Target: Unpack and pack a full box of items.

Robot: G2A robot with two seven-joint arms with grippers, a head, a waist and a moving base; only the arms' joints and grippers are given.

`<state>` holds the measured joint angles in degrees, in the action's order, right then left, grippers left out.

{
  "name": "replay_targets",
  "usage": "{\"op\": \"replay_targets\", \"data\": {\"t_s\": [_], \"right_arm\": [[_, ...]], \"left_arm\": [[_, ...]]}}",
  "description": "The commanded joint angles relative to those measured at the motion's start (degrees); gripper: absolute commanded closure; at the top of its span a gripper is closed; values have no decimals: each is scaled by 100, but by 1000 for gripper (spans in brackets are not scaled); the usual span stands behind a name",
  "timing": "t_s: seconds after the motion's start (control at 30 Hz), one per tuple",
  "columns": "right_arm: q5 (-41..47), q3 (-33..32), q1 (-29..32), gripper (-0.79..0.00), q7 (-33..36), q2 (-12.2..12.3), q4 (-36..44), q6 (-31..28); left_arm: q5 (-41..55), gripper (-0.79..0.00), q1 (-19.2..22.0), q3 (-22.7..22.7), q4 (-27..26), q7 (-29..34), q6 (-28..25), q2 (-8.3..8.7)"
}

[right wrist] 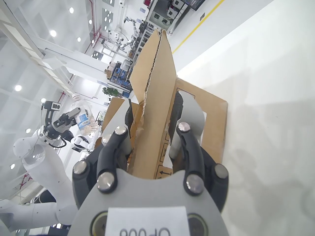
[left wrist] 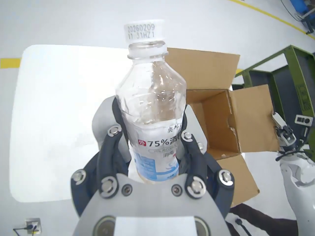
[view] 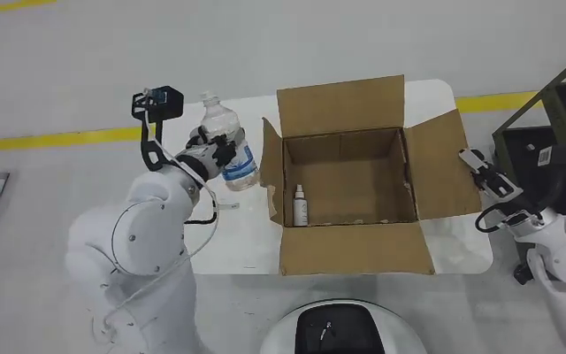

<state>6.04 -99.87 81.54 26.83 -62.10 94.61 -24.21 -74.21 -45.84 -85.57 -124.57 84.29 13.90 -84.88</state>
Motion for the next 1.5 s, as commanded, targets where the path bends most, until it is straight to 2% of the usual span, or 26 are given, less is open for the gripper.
{"op": "replay_targets", "data": {"t_s": [0.0,0.1,0.17,0.23,0.27,0.3,0.47,0.57,0.73,0.87,1.07,1.37,1.47], "right_arm": [[19,11,-5,-363,-52,-5,-12,-4],[105,-17,-1,-360,-264,-19,20,-88],[197,-47,-15,-314,-487,-34,21,-147],[249,-56,-25,-172,-674,-49,87,-232],[202,-91,-34,-58,-802,-54,147,-292],[129,-106,-27,0,-885,-58,210,-322],[-168,-196,11,0,-1353,-84,745,-513],[-382,-170,44,0,-1344,-89,1204,-609],[-933,196,-108,0,-649,-64,1800,-475],[-1658,775,-380,0,-54,-55,1783,-51],[-2305,1542,-822,0,-58,-106,1170,24],[-2305,1542,-822,0,-58,-106,1170,24],[-2305,1542,-822,0,-58,-106,1170,24]], "left_arm": [[-194,0,-100,-280,-25,52,11,34],[-270,0,-273,-608,173,221,-149,85],[-366,0,-353,-723,337,273,-297,116],[-341,0,-427,-752,529,244,-319,130],[-279,0,-479,-718,691,246,-326,131],[-290,0,-501,-672,826,221,-391,138],[-329,0,-575,-334,1644,162,-521,149],[-180,0,-564,-92,2114,56,-499,132],[-180,0,-564,-92,2114,56,-499,132],[-180,0,-564,-92,2114,56,-499,132],[-180,0,-564,-92,2114,56,-499,132],[-180,0,-564,-92,2114,56,-499,132],[-343,0,-692,-56,2124,-289,-460,146]]}}
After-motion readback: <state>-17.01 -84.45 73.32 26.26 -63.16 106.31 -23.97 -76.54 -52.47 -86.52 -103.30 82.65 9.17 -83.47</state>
